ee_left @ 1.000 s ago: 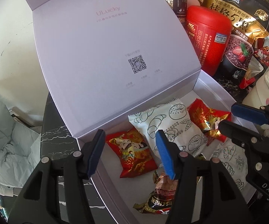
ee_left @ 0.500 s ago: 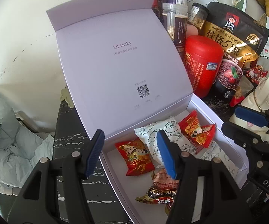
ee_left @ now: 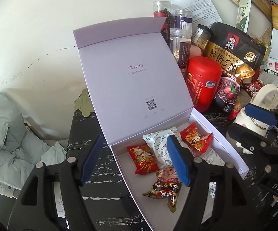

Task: Organize objects
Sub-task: 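Withdraw both open grippers from the box back over the table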

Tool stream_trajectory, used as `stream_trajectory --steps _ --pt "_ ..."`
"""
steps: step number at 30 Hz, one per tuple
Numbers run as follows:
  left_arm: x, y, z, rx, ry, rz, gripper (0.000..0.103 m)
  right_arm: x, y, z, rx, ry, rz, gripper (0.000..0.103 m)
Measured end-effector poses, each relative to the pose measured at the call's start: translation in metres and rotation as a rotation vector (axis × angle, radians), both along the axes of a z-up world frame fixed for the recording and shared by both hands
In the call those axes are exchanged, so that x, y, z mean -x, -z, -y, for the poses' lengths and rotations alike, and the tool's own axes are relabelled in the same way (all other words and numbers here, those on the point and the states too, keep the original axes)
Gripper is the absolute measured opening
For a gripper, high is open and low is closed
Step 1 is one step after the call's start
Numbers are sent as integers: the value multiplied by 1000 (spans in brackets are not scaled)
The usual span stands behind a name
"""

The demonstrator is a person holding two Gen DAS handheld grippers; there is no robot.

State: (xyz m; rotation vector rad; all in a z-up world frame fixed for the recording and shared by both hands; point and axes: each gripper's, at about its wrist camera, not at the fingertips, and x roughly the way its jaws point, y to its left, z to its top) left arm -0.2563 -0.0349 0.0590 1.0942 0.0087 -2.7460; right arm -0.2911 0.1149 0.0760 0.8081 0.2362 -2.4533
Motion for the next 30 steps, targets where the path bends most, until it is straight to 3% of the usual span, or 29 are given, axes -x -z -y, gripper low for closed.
stream_trajectory --steps 5,11,30 --pt "-14 -8 2 -4 -13 -22 77 -12 -9 2 -1 3 -27 68" --pt "-35 -17 8 -2 -52 -55 86 -32 -14 -1 10 28 -41 71" --pt "-116 -13 6 -55 -74 -28 86 -108 -19 -12 33 32 -24 72"
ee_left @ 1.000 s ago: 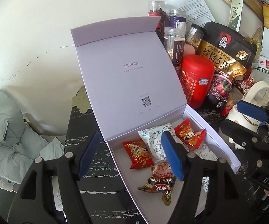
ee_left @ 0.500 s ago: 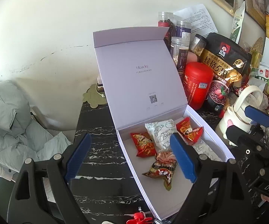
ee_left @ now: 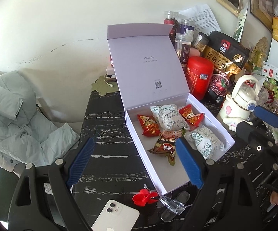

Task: Organize objects
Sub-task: 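Withdraw both open grippers from the box back over the table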

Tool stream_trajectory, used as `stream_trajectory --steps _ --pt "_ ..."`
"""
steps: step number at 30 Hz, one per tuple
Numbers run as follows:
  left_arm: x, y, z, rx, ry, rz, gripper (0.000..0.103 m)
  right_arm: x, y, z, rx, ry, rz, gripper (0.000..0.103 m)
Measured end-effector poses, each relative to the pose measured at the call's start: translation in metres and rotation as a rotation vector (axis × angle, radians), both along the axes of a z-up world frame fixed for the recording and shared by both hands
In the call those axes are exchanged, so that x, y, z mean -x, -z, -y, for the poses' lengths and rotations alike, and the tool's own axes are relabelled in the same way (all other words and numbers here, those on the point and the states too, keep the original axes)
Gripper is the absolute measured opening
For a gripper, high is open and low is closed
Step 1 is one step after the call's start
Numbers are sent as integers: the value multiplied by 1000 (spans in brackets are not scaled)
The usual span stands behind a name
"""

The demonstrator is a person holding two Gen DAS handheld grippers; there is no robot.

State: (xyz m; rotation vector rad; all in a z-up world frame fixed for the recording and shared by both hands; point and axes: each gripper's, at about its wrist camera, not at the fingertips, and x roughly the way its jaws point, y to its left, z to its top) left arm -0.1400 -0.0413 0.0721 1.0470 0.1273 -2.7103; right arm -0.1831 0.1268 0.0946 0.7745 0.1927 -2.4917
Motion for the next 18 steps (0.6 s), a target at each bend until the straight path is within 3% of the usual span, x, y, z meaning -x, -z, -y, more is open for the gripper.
stream_trajectory --steps 9,18 --pt "-31 5 -6 20 -4 -2 87 -28 12 -9 -3 24 36 72" --pt "-48 30 -6 15 5 38 87 -42 40 -6 -8 19 94 72"
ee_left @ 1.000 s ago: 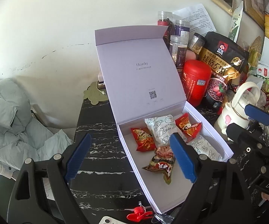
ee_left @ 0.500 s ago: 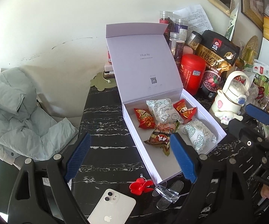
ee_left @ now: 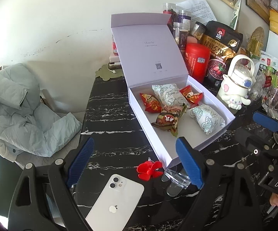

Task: Organize objects
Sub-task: 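Withdraw both open grippers from the box back over the table, then move left gripper to the red pinwheel while right gripper approaches the clear plastic piece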

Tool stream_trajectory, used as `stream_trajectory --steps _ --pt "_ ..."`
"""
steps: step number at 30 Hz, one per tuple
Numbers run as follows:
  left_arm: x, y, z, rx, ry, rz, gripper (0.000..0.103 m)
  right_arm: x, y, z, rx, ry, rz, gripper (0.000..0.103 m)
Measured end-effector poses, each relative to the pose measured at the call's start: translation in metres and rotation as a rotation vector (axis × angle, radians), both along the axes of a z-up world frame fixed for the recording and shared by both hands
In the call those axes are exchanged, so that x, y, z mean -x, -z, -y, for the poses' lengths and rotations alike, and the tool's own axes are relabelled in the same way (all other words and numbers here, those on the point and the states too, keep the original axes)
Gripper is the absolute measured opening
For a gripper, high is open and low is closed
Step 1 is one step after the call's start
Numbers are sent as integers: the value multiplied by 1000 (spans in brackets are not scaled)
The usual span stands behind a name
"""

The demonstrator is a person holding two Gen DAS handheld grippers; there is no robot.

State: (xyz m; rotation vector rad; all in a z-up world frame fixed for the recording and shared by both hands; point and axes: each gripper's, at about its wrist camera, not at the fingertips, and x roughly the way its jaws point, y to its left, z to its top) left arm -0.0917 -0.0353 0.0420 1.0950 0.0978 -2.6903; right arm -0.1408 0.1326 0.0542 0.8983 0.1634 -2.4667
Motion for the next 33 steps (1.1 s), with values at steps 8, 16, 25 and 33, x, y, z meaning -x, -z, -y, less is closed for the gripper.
stream_trajectory --steps 8,16,25,33 --pt "-8 31 4 -47 34 47 87 -4 33 7 14 -24 87 72" --pt "-8 63 10 -54 35 102 87 -9 69 17 -14 -60 161 72" --pt "-6 89 13 -89 66 142 87 -7 102 29 -10 -125 254 72" --pt "4 101 15 -122 103 163 87 8 118 34 21 -145 310 72"
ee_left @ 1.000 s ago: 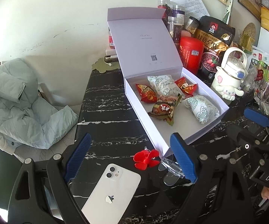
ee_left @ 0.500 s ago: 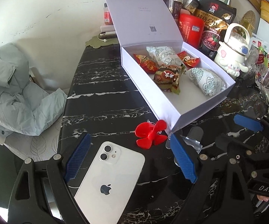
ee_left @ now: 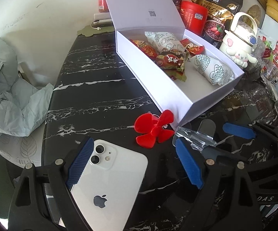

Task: Organize objects
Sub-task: 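Move left gripper to the red pinwheel while right gripper approaches the clear plastic piece, then close left gripper on the red pinwheel while right gripper closes on the clear plastic piece, then lift the red pinwheel with left gripper while right gripper lifts the clear plastic piece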

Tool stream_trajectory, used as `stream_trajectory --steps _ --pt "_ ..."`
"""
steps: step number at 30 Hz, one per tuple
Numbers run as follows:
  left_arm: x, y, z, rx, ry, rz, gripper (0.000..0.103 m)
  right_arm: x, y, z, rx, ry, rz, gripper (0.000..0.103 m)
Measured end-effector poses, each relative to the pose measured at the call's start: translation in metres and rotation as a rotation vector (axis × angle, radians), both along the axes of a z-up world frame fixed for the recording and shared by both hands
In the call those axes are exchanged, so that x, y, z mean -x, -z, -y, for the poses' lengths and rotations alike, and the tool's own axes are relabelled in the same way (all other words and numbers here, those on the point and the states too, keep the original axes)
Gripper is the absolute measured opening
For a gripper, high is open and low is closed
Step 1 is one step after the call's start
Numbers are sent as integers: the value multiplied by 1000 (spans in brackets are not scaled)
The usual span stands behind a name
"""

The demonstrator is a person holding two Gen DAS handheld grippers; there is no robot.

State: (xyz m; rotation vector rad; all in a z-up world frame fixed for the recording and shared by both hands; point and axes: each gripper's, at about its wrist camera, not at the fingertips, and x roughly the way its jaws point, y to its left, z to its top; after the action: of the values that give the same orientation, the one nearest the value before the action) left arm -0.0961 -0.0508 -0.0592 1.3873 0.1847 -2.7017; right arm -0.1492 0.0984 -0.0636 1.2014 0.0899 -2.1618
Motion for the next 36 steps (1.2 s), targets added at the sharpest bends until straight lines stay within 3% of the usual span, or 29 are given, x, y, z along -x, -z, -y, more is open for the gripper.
stream_trajectory --steps 2,5,7,9,24,33,36 --pt "3 3 2 0 -5 5 87 2 2 2 9 -6 2 71" --pt "8 6 4 -5 -6 14 87 5 5 3 38 -10 4 53" --pt "11 8 6 -19 -6 18 86 7 5 2 84 -30 30 32" --pt "14 9 6 -32 -1 17 86 7 4 2 104 -43 34 25" --pt "34 16 -18 -73 57 17 86 2 0 -45 77 67 -13 25" --pt "39 20 -28 -2 41 19 86 -8 0 -70 60 117 -28 25" --pt "36 18 -30 13 36 9 71 -12 0 -72 59 122 -28 25"
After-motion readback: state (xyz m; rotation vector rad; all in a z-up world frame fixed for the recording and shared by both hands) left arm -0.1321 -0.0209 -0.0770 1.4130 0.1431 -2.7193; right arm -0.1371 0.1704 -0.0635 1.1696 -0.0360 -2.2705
